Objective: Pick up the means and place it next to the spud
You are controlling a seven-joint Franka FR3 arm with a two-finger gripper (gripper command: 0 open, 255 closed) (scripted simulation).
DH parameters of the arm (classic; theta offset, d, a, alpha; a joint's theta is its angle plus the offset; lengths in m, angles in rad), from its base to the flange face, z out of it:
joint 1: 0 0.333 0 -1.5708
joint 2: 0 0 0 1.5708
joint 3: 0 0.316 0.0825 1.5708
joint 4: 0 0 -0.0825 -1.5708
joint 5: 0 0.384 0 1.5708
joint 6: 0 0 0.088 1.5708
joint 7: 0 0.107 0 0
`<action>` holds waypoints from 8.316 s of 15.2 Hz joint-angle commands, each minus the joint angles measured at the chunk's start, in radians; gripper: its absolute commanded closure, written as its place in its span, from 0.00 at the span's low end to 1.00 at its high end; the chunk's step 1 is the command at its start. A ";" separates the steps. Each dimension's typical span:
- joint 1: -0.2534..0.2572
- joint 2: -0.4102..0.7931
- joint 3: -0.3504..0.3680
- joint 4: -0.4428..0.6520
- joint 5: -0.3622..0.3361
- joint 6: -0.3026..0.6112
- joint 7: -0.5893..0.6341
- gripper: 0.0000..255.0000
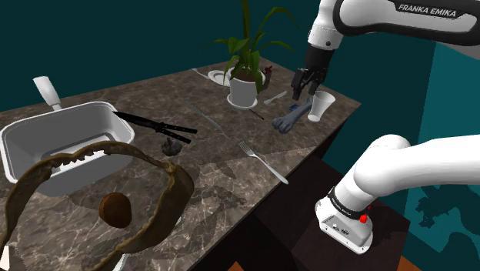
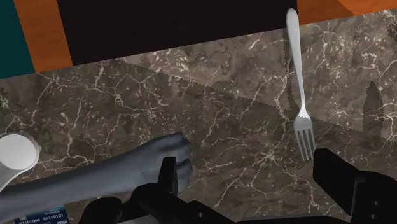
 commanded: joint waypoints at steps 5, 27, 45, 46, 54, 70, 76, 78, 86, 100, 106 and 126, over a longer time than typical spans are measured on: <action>0.016 0.140 0.032 0.035 0.016 0.106 0.018 0.00; 0.093 0.983 0.158 0.594 -0.061 0.384 0.148 0.00; 0.131 1.216 0.159 0.756 -0.107 0.450 0.178 0.00; 0.131 1.216 0.159 0.756 -0.107 0.450 0.178 0.00; 0.131 1.216 0.159 0.756 -0.107 0.450 0.178 1.00; 0.129 1.163 0.164 0.842 -0.097 0.312 0.172 1.00; 0.130 1.147 0.166 0.899 -0.093 0.239 0.171 1.00; 0.130 1.143 0.166 0.921 -0.092 0.214 0.170 1.00; 0.133 1.139 0.168 1.022 -0.091 0.108 0.170 1.00; 0.250 0.852 0.265 0.629 -0.038 0.222 0.385 1.00; 0.312 0.772 0.324 0.532 -0.011 0.246 0.498 1.00; 0.417 0.749 0.437 0.354 0.011 0.410 0.702 1.00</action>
